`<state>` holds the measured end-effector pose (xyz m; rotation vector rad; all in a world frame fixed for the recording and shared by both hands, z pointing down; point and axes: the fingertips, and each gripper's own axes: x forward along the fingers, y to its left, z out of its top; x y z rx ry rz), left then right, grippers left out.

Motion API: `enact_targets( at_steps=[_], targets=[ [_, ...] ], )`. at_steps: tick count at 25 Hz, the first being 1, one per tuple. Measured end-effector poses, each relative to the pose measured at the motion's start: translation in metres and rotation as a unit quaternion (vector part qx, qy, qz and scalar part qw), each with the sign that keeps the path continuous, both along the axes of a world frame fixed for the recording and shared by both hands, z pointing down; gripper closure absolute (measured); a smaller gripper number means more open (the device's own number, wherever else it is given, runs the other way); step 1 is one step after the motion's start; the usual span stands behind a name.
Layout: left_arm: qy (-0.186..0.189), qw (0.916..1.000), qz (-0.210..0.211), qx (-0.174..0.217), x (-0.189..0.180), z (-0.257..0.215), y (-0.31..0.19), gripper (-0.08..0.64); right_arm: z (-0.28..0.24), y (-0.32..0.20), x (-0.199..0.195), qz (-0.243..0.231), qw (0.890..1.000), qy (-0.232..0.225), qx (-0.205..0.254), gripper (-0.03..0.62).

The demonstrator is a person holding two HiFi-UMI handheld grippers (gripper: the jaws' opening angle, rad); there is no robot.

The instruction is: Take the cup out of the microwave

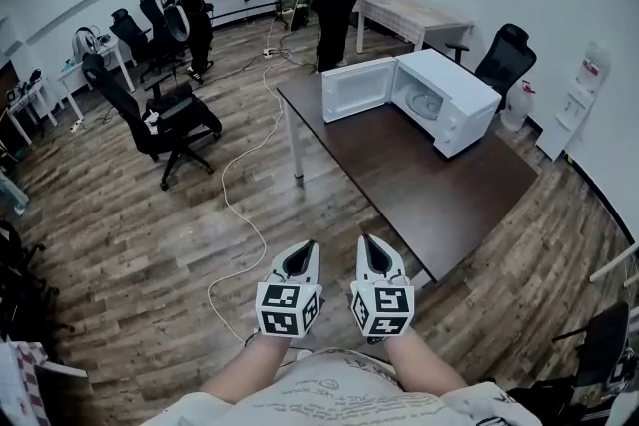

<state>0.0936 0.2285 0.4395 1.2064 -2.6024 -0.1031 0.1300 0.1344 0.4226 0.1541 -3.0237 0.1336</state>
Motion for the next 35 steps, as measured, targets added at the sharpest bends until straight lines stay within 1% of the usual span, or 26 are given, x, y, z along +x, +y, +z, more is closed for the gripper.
enact_targets(
  at_steps=[4,10,18,23,28,35],
  targets=[
    [-0.002,1.0,0.003,0.004,-0.019,0.002,0.017,0.546,0.003,0.019,-0.02,0.002,1.0,-0.001,0.002,0.578],
    [0.003,0.9999,0.007,0.008,-0.037,0.009,0.041,0.546,0.007,0.043,-0.04,0.004,1.0,0.003,0.009,0.578],
    [0.017,0.9998,0.001,0.006,-0.06,0.022,0.049,0.546,0.015,0.043,-0.067,0.007,1.0,0.009,0.008,0.578],
    [0.016,0.9998,0.008,-0.004,-0.084,0.028,0.031,0.546,0.021,0.025,-0.091,0.012,1.0,0.005,-0.002,0.577],
    [0.01,0.9995,0.024,-0.016,-0.124,0.027,-0.002,0.546,0.027,-0.008,-0.134,0.021,1.0,0.008,-0.011,0.578],
    [0.004,0.9992,0.031,-0.025,-0.178,0.02,-0.052,0.546,0.019,-0.058,-0.186,0.025,1.0,0.004,-0.01,0.577]
  ],
)
